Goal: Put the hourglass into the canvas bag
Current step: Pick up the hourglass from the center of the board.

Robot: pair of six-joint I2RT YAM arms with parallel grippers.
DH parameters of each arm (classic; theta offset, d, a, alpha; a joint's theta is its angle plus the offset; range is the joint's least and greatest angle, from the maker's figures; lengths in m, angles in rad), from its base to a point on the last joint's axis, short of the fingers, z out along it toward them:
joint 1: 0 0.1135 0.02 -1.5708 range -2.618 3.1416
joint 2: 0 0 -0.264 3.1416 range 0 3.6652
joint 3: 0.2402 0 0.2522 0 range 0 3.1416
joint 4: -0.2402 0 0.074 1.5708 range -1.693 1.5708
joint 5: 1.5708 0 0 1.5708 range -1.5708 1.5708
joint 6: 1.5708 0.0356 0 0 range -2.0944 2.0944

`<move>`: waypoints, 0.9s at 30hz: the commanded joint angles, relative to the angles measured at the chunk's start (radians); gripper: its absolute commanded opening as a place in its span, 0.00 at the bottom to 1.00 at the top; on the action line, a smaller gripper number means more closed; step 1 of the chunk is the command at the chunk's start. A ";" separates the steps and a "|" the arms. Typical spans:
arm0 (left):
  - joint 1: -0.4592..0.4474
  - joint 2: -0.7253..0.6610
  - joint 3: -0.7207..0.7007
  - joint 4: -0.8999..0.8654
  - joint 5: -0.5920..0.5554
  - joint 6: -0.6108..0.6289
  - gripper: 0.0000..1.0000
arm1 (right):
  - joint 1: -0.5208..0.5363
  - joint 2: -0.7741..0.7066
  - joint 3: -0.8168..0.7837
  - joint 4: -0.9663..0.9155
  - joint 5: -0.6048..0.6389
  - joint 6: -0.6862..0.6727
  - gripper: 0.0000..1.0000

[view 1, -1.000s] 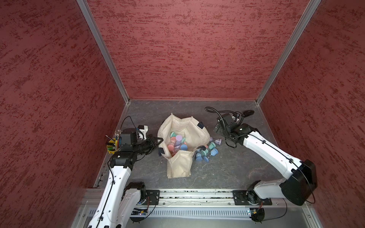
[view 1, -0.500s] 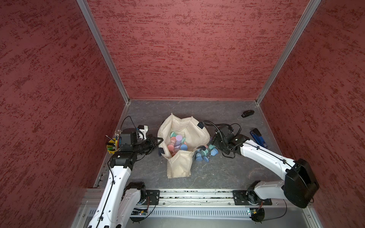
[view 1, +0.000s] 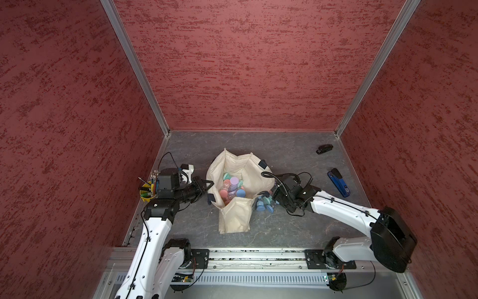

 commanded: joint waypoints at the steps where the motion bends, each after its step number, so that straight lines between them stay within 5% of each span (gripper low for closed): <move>1: -0.006 -0.006 -0.014 0.009 -0.006 0.010 0.09 | 0.023 -0.019 -0.020 0.046 -0.028 0.049 0.66; 27: -0.005 -0.005 -0.017 0.005 -0.006 0.023 0.09 | 0.054 0.145 -0.082 0.160 -0.091 0.132 0.54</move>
